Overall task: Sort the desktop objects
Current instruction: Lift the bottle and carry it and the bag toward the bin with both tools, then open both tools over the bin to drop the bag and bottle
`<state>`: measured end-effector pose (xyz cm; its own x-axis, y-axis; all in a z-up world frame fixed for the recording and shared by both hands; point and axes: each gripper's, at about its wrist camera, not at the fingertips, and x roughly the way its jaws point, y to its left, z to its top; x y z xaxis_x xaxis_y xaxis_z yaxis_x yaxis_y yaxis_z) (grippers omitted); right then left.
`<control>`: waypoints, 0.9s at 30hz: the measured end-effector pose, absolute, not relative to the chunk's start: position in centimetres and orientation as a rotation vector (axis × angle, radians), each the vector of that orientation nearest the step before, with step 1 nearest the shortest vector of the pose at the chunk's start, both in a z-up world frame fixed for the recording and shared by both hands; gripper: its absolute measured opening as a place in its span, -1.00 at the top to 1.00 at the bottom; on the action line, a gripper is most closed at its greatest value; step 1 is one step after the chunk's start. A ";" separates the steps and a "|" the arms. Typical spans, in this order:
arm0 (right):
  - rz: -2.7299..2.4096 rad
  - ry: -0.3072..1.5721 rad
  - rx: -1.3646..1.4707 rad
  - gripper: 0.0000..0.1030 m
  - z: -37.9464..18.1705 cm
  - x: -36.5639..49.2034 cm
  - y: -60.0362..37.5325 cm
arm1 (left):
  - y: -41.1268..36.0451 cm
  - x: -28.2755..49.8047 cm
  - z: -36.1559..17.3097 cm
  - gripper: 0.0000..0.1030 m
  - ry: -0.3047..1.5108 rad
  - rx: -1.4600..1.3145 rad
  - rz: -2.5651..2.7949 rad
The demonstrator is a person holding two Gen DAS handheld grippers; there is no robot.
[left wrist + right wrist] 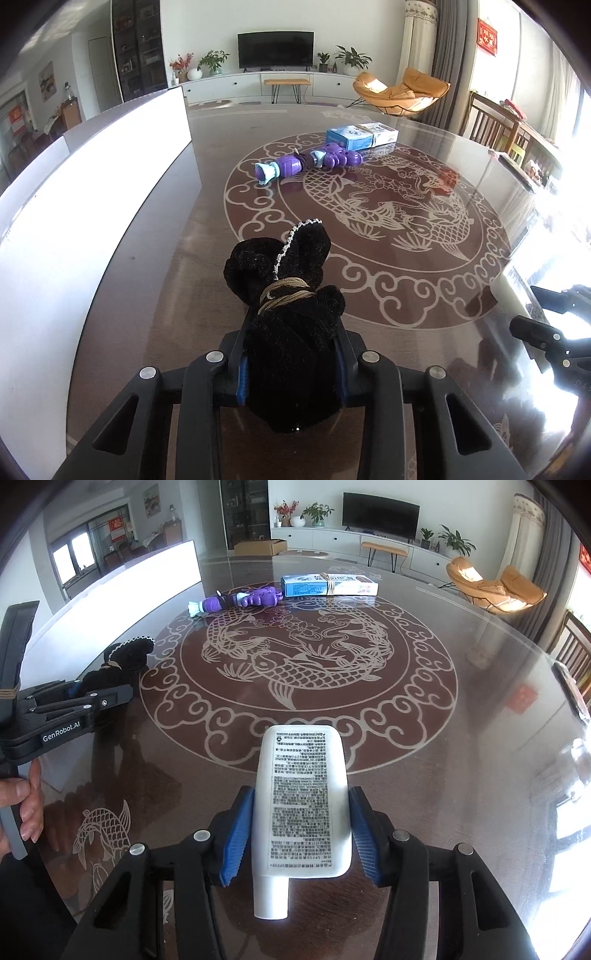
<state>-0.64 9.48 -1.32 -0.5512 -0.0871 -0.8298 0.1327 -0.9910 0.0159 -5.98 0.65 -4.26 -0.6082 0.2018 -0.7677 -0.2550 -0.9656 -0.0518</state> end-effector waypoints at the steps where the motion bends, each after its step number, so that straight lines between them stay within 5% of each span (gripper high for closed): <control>1: -2.668 0.057 1.393 -0.01 -0.6 -0.3 9.4 | 0.1 -5.2 -3.5 0.34 0.038 -1.200 2.610; 15: -2.528 0.084 0.980 -0.01 10.2 -3.8 -2.5 | -15.7 1.0 8.9 0.34 -0.398 -0.924 2.840; 23: -2.273 0.061 0.867 -0.01 13.0 -9.6 -19.7 | -28.7 -2.3 8.0 0.33 -0.481 -1.162 3.000; 26: -2.186 0.084 0.918 -0.01 11.3 -11.1 -25.5 | -30.9 -3.7 6.0 0.08 -0.488 -1.336 2.983; 27: -2.168 0.100 0.941 -0.01 10.5 -11.5 -26.9 | -31.3 -4.2 5.2 -0.15 -0.494 -1.404 2.973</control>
<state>-11.45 -26.92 10.49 -0.4426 -0.6134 -0.6541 0.6709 -0.7105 0.2124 -4.20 -31.33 5.16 -0.6294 -0.0384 -0.7761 0.2875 -0.9394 -0.1866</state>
